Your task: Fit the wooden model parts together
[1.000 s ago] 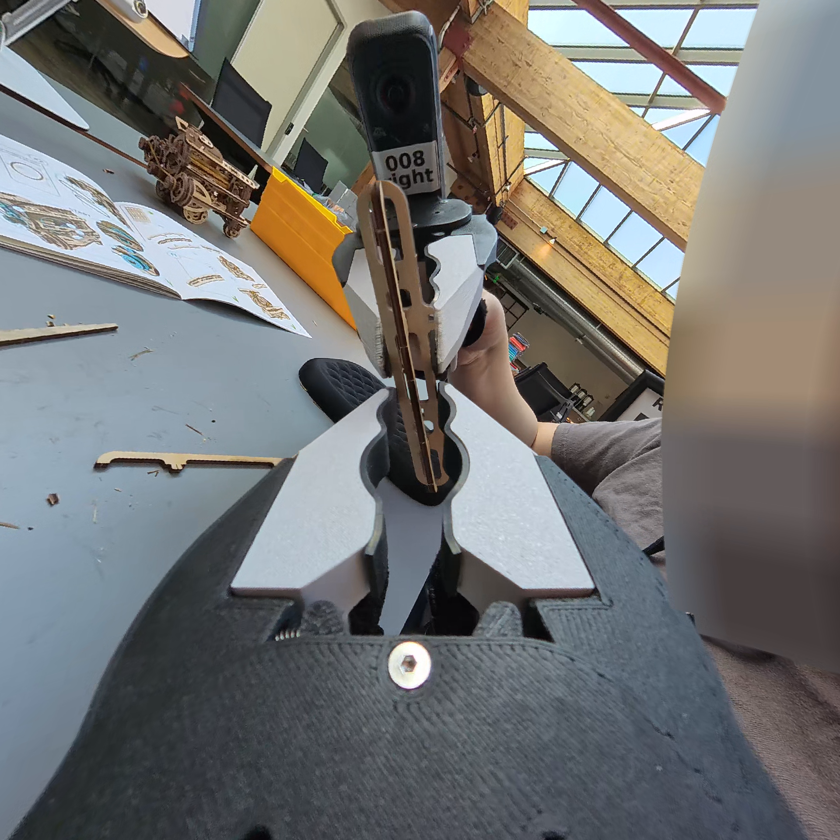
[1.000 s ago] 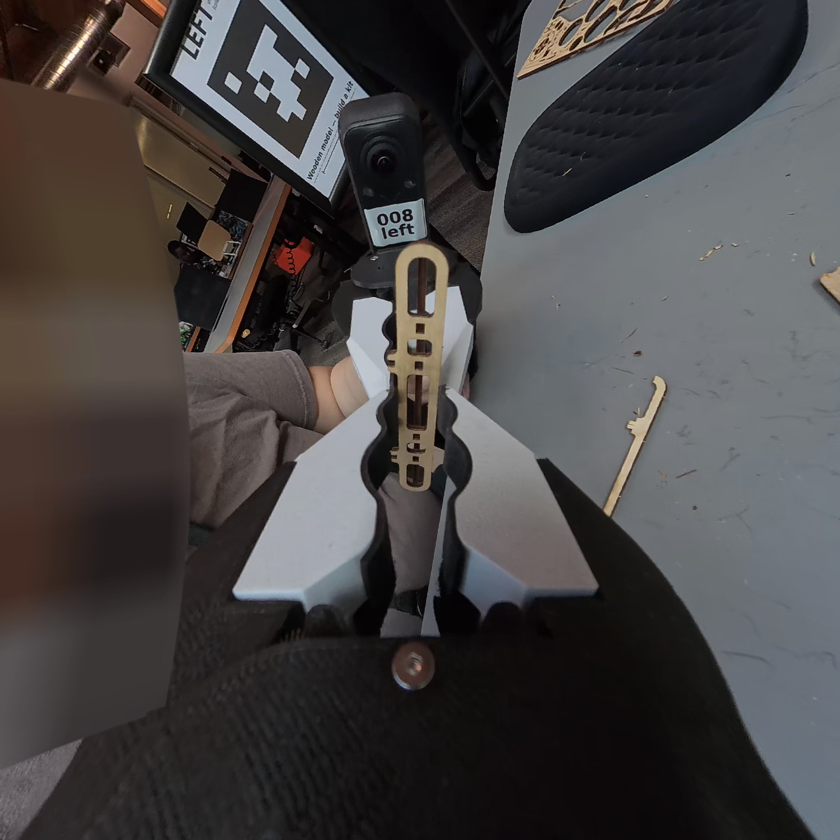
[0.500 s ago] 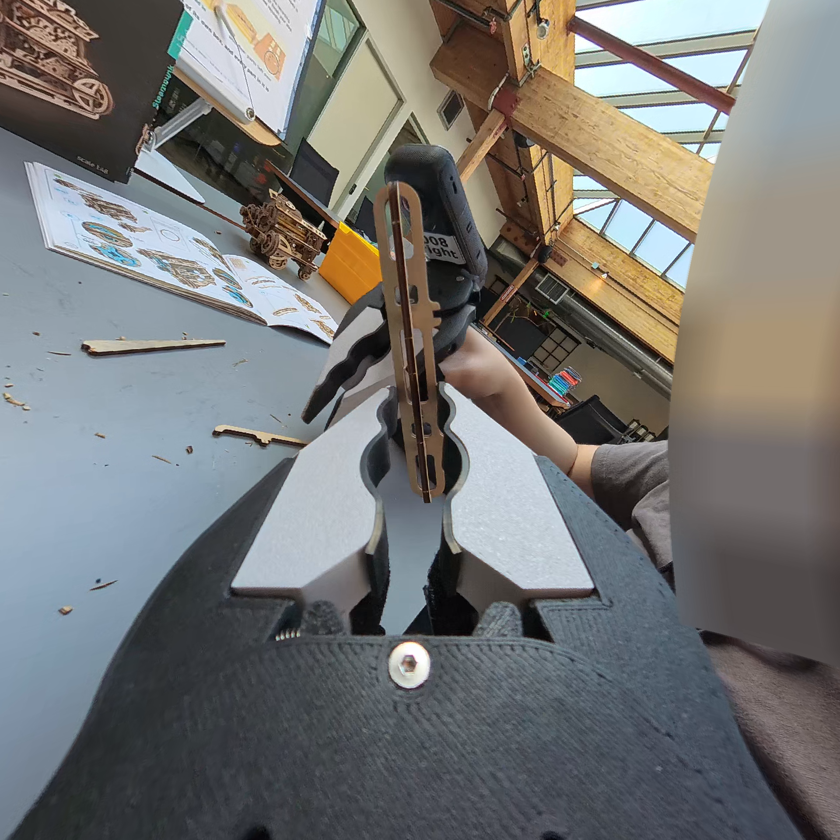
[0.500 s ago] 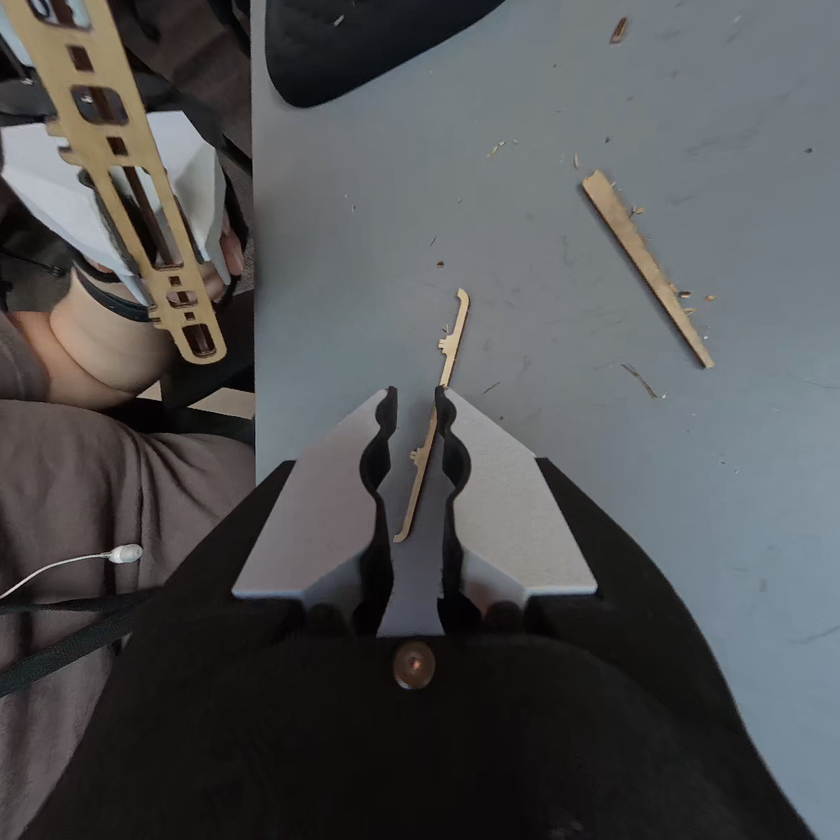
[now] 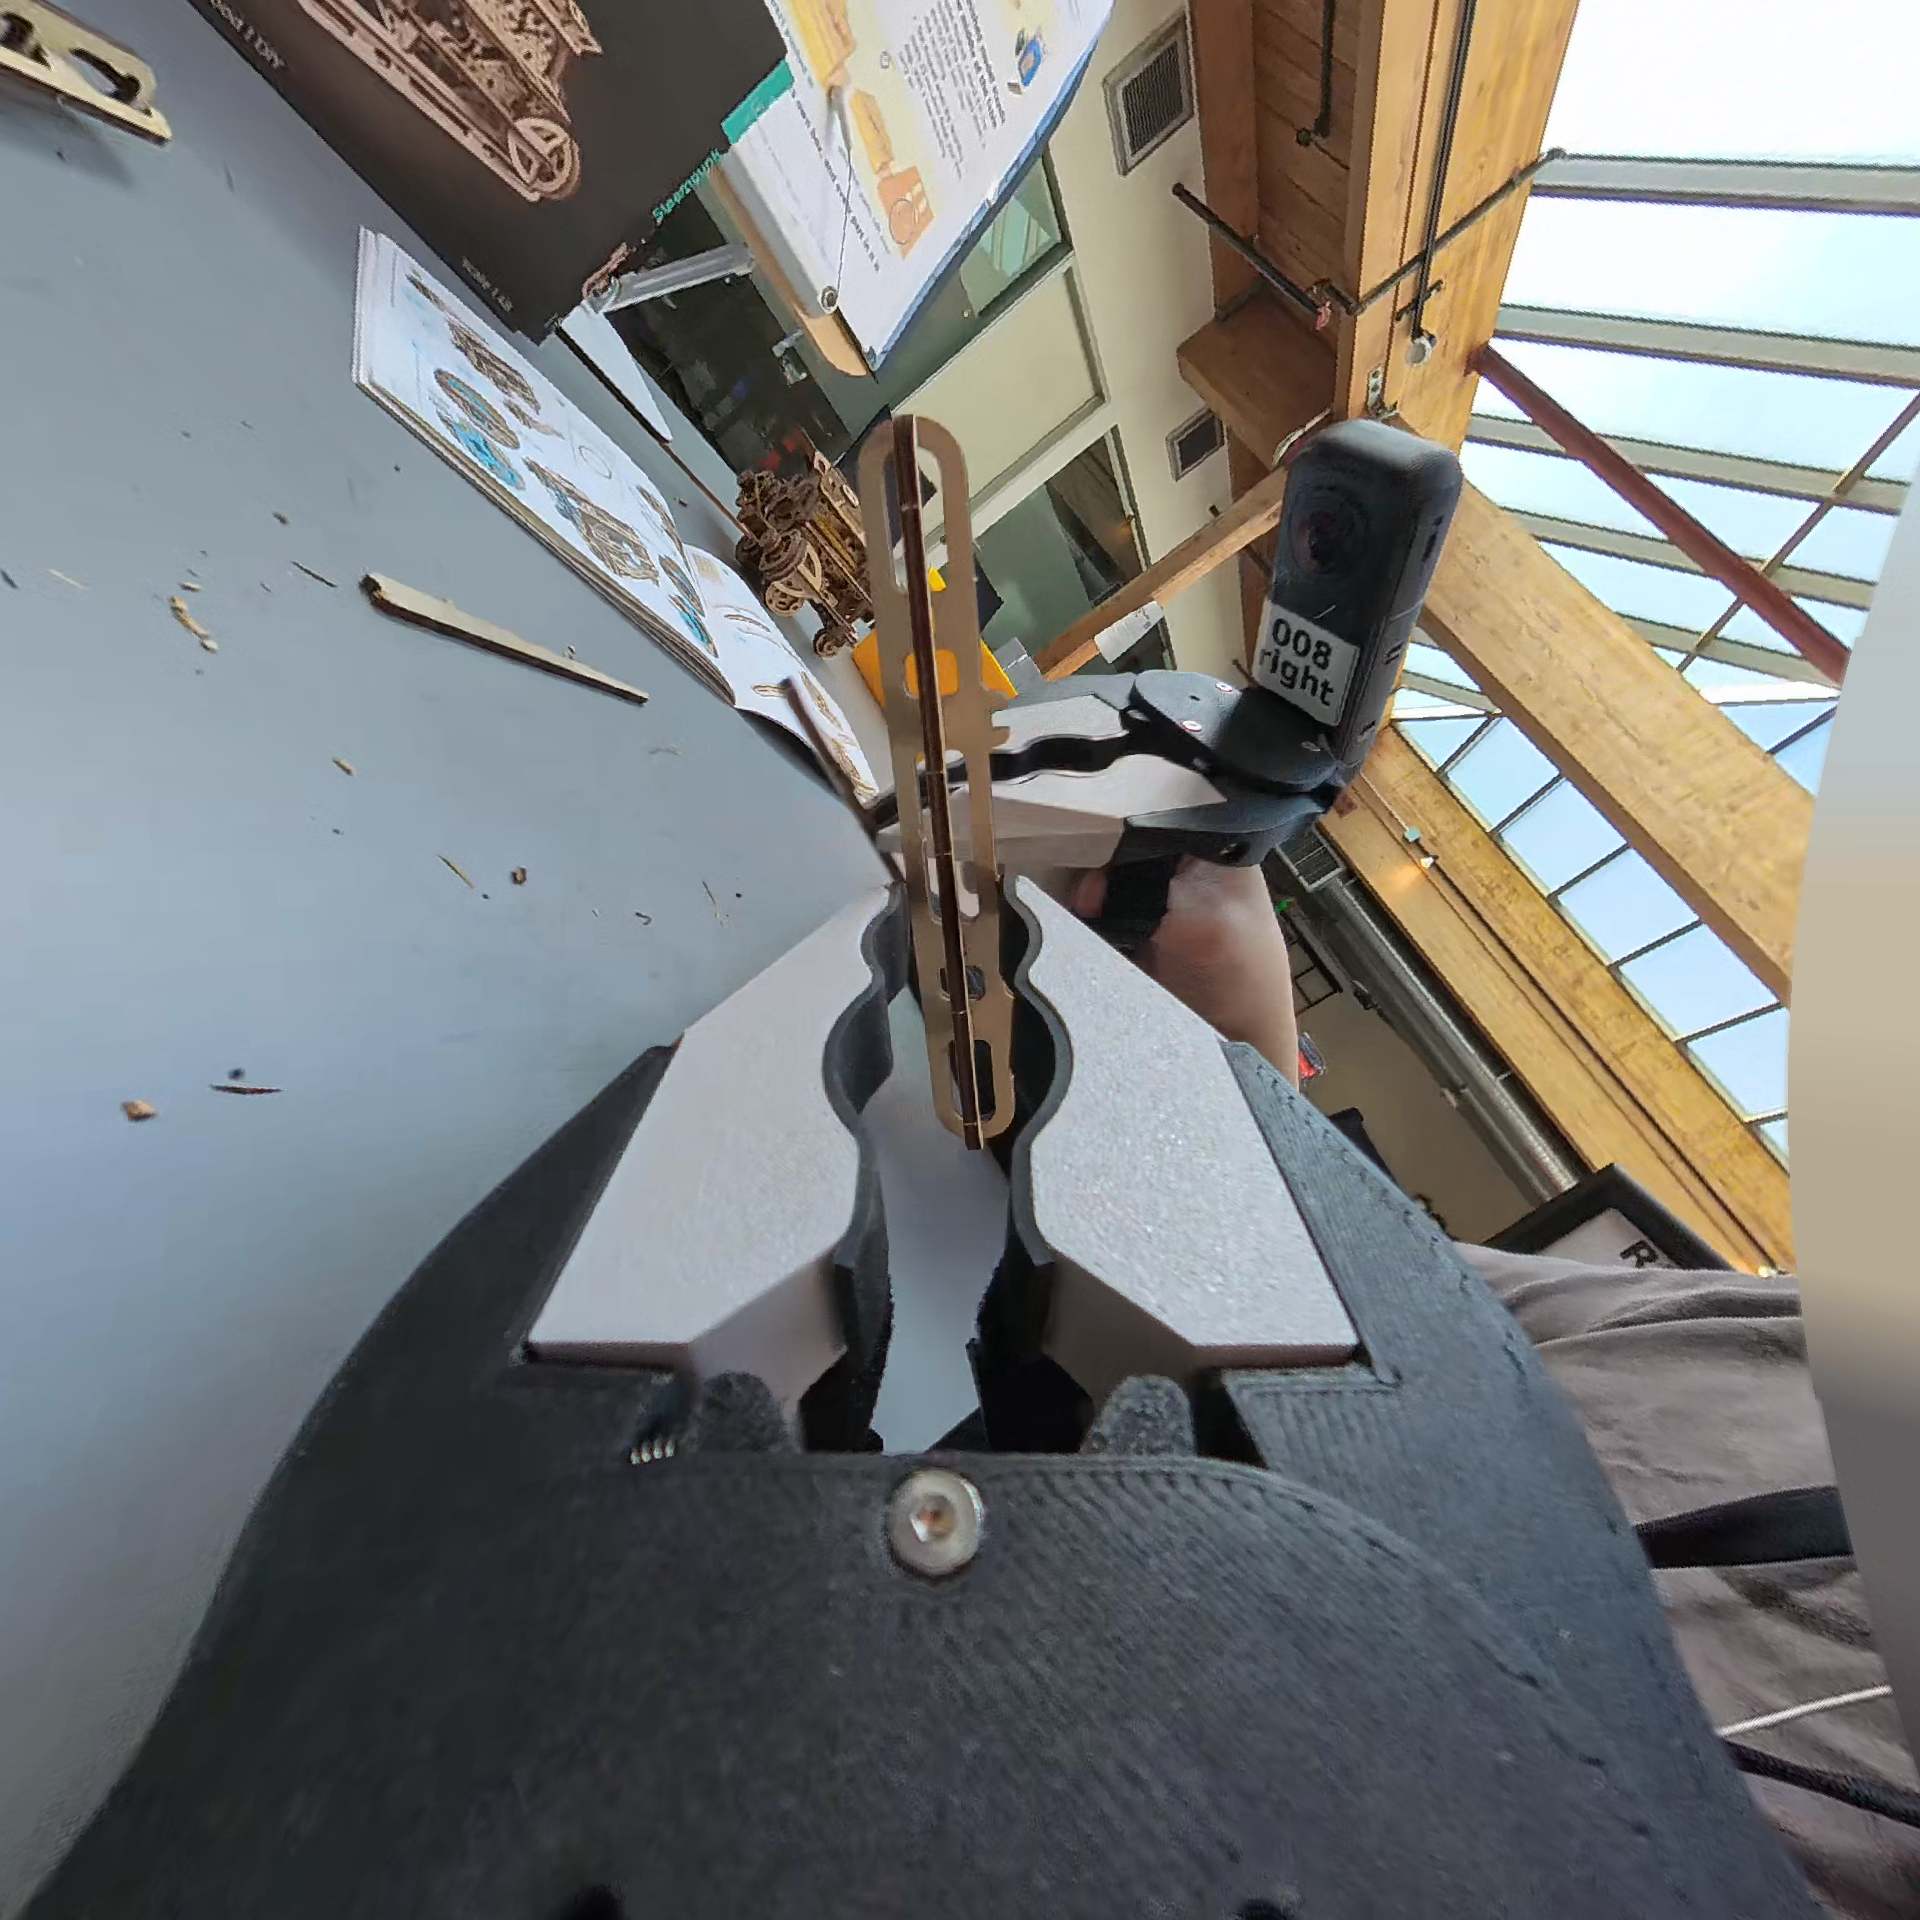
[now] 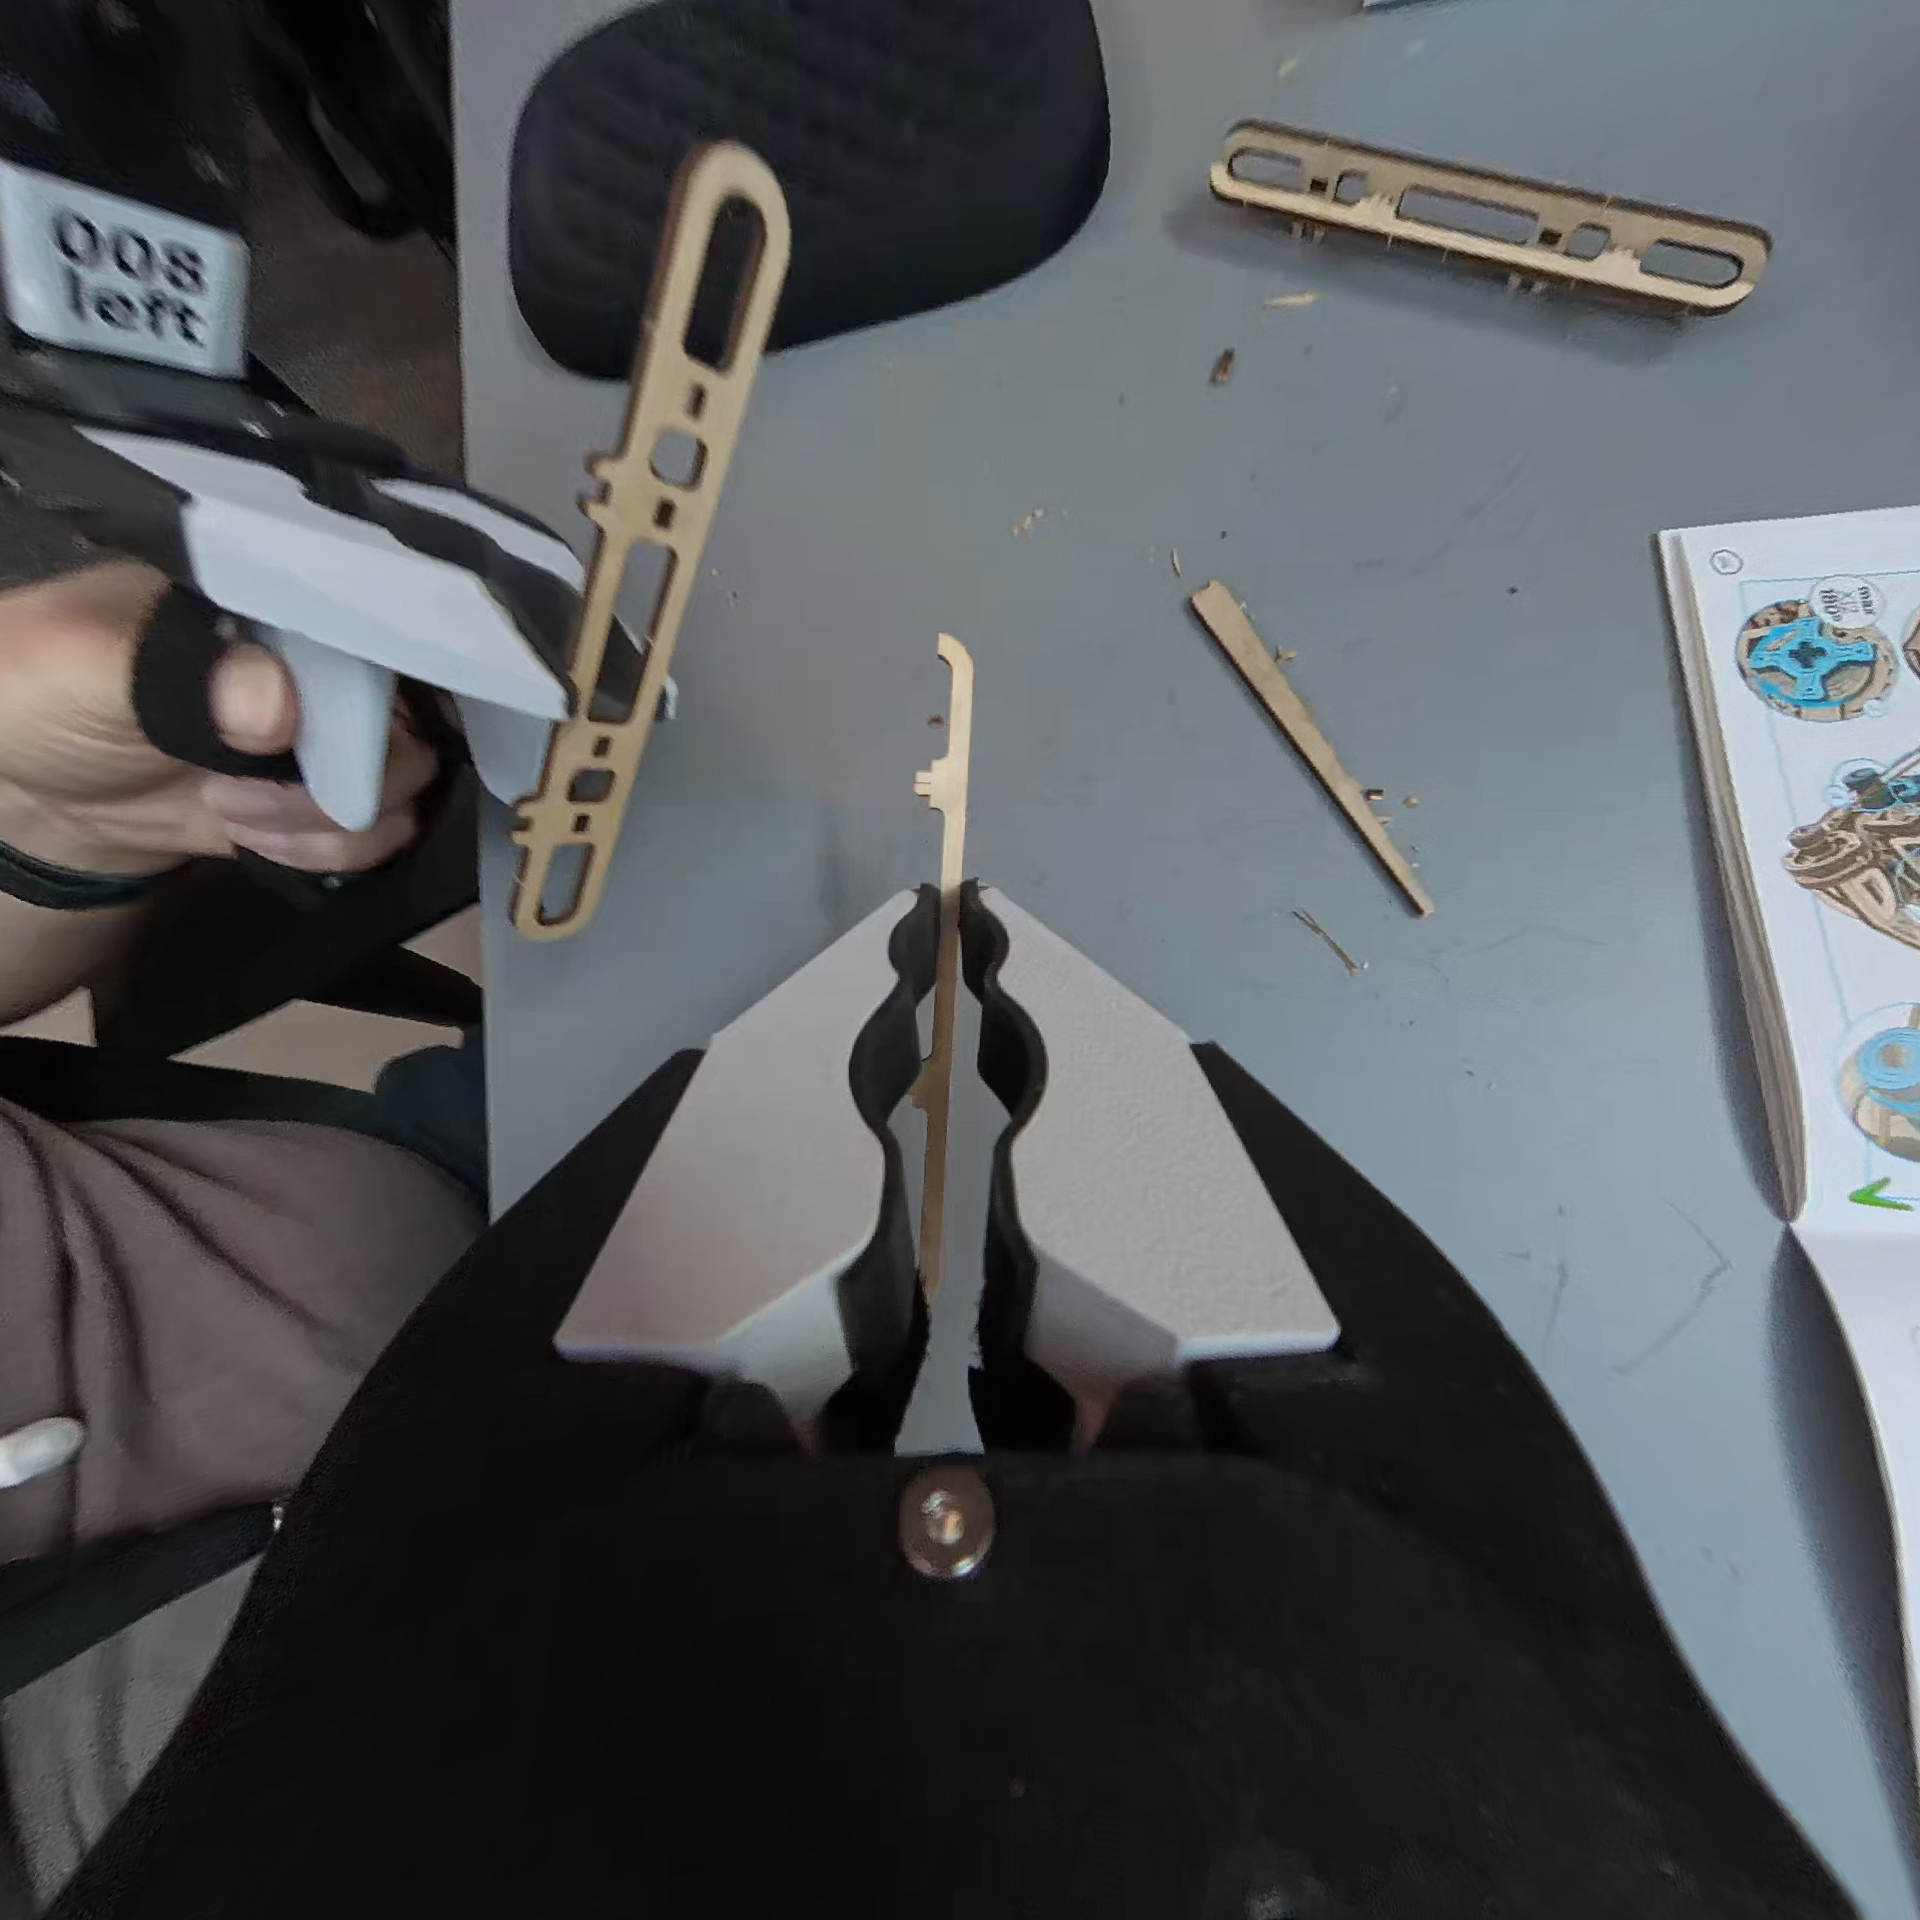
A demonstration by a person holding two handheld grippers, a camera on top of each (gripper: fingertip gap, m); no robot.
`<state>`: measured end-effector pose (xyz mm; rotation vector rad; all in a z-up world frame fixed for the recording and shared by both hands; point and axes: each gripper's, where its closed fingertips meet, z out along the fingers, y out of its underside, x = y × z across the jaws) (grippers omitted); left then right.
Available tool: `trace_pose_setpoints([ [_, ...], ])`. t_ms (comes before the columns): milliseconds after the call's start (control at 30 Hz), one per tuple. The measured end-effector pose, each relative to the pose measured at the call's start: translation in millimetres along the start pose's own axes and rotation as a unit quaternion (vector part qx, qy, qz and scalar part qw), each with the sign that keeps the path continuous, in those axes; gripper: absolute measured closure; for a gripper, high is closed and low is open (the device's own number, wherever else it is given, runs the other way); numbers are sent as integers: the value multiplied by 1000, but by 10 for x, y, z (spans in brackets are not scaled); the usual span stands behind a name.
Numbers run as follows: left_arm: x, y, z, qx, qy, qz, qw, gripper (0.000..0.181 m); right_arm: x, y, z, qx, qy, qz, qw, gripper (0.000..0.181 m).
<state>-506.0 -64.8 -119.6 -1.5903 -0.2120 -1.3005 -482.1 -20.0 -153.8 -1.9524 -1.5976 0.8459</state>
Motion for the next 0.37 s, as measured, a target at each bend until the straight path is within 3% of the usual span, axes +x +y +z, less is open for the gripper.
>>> trace_pose_setpoints([
  [33, 30, 0, 16, 10, 8, -5, 1000, 167, -67, -101, -100, 24, -16, 18, 999, 180],
  [133, 274, -142, 30, 86, 77, -8, 993, 168, -264, -369, -400, 71, -27, 21, 997, 180],
  [367, 864, -318, 226, 217, 217, 76, 949, 167, -457, -914, -943, 87, 65, -121, 987, 180],
])
